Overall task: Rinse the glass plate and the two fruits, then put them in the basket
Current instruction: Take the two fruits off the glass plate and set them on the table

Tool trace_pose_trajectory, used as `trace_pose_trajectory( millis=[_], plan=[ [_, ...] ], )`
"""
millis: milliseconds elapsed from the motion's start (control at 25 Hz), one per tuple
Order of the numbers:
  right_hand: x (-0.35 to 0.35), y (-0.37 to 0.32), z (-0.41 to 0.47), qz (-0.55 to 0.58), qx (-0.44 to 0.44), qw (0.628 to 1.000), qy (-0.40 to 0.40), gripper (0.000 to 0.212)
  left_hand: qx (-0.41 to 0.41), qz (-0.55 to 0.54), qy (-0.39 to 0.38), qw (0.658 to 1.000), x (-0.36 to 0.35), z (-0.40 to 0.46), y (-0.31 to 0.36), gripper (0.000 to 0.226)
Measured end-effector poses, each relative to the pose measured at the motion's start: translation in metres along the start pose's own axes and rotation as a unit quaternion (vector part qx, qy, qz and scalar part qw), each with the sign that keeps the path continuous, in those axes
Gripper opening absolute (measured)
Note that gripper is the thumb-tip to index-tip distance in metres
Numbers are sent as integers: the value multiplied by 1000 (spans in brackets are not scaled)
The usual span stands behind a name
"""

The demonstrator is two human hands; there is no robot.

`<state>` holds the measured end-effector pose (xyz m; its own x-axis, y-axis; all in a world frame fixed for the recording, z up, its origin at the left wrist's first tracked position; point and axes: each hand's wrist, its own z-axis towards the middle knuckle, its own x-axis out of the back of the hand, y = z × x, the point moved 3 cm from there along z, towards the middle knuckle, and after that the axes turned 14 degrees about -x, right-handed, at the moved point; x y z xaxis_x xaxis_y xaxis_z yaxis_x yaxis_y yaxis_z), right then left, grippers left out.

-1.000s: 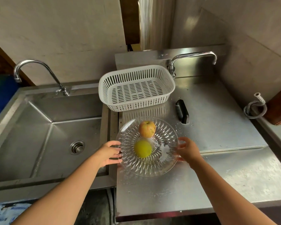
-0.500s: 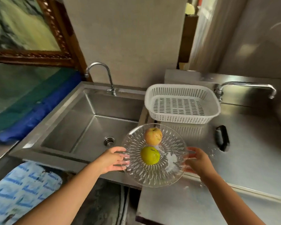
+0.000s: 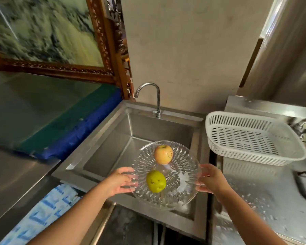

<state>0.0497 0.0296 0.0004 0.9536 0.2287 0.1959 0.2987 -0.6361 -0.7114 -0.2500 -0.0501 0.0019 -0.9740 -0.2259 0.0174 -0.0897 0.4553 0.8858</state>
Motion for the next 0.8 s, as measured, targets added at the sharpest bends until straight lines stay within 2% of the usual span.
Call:
trace_pose_trajectory(
  millis=[200,360,480,600,800],
  plan=[
    [-72,-25,26,36,-27,999,21,50,-3,28,-32,999,72,61,24,44],
    [-120,-29,50,66,-54,996,40,45,29,68,-54,996,108,106,25,43],
    [-141,-29,76,78,-80,993,50,41,61,80,-62,993,121,145,11,45],
    [-153,-27,110,75,-86,991,63,46,67,85,-67,992,125,183,1,48],
    [-171,-17,192,76,-87,990,79,49,62,68,-55,994,127,261,-27,35]
  ],
)
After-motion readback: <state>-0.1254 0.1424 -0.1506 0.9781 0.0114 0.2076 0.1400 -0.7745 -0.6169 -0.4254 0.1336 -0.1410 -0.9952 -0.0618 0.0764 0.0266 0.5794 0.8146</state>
